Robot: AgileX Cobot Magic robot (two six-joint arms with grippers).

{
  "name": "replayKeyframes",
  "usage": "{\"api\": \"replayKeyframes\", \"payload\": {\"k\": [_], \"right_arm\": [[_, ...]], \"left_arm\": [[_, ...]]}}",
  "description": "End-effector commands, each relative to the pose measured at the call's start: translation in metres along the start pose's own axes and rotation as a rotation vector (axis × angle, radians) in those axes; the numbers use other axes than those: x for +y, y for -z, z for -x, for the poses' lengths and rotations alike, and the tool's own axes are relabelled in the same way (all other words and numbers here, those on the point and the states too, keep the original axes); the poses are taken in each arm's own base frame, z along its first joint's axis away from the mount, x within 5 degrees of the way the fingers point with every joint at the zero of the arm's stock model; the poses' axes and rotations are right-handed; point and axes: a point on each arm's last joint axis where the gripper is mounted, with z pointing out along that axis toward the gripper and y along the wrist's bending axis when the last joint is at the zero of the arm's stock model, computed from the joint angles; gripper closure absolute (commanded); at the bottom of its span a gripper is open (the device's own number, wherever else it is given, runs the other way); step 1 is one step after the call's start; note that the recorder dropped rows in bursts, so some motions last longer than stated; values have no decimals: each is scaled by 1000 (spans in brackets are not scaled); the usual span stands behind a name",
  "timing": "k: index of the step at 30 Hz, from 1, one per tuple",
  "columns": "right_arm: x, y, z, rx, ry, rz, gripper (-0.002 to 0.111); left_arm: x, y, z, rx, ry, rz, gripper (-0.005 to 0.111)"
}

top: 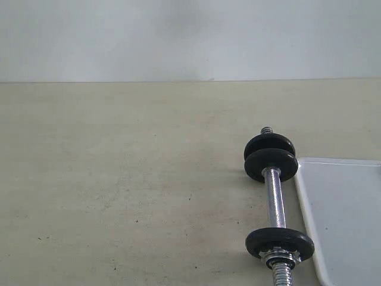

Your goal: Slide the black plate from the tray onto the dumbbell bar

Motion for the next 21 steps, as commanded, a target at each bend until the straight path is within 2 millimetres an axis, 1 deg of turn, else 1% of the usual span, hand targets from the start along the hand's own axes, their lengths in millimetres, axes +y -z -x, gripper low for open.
{"api": "replayKeyframes", "payload": {"k": [1, 4, 8, 11, 21], "right_arm": [[-2, 8, -1, -24, 1, -58, 108], [-2, 9, -4, 3, -19, -74, 108], [1, 9, -12, 84, -62, -44, 108], [1, 9, -13, 89, -77, -42, 108], [0, 9, -11, 75, 17, -53, 108]], "left_arm": [[0, 0, -1, 3, 12, 5, 102], [0, 0, -1, 3, 12, 5, 102], [0, 0, -1, 3, 12, 5, 102], [0, 0, -1, 3, 12, 5, 102], [0, 0, -1, 3, 12, 5, 102]]}}
